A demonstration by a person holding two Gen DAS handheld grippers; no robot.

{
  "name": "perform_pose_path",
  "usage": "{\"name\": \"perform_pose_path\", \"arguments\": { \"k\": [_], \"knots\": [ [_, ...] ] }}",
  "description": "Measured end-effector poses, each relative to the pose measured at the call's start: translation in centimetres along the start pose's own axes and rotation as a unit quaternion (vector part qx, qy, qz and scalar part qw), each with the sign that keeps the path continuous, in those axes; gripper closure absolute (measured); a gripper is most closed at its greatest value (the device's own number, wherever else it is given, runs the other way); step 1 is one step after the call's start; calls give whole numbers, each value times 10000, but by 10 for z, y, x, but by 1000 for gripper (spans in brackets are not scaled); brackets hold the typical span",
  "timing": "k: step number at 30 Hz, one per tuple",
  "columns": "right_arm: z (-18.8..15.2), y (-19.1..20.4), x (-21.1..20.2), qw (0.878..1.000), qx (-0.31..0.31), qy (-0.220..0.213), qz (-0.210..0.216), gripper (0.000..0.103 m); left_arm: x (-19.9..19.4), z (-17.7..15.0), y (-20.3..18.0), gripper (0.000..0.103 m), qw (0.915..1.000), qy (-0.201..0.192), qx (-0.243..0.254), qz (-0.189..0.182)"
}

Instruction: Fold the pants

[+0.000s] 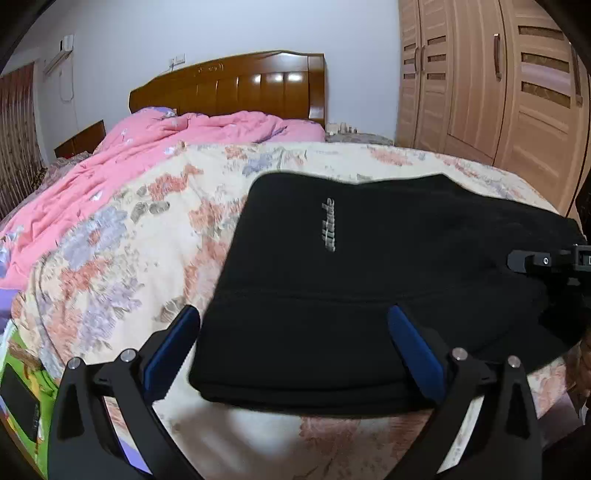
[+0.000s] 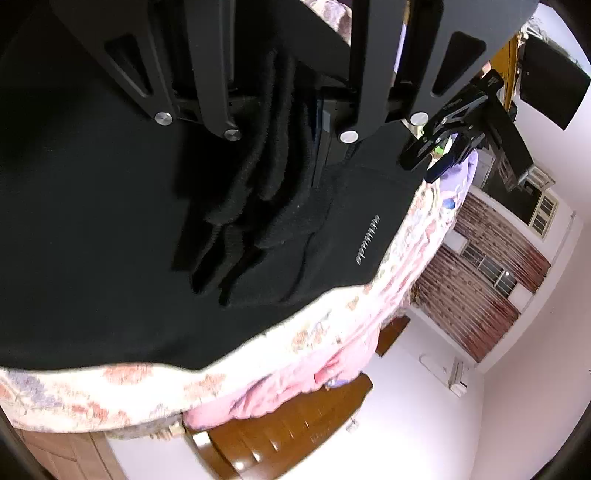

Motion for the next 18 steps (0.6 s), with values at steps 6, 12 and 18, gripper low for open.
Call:
{"name": "perform_pose_path", "arguments": {
  "k": [6, 12, 18],
  "knots": [
    [-8, -11, 4, 9996, 265, 81, -17, 83, -2, 5, 0, 1, 9996, -31, 249, 160],
    [-9, -8, -1, 9998, 117, 20, -147, 83, -3, -2, -1, 1, 9998, -19, 196, 78],
    [-7, -9, 2, 9987, -245, 159, -412, 51, -2, 3, 3, 1, 9998, -7, 143, 149]
  ]
}}
Point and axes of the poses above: each gripper's, at about its wrist camera, not at the fingertips, and x roughly the way its jaws point, y to its left, z to its top, the point moved 10 cm from there along x, roughly the way its jaws point, and after that the axes turned 5 degrees about -y, right-handed, at the moved point
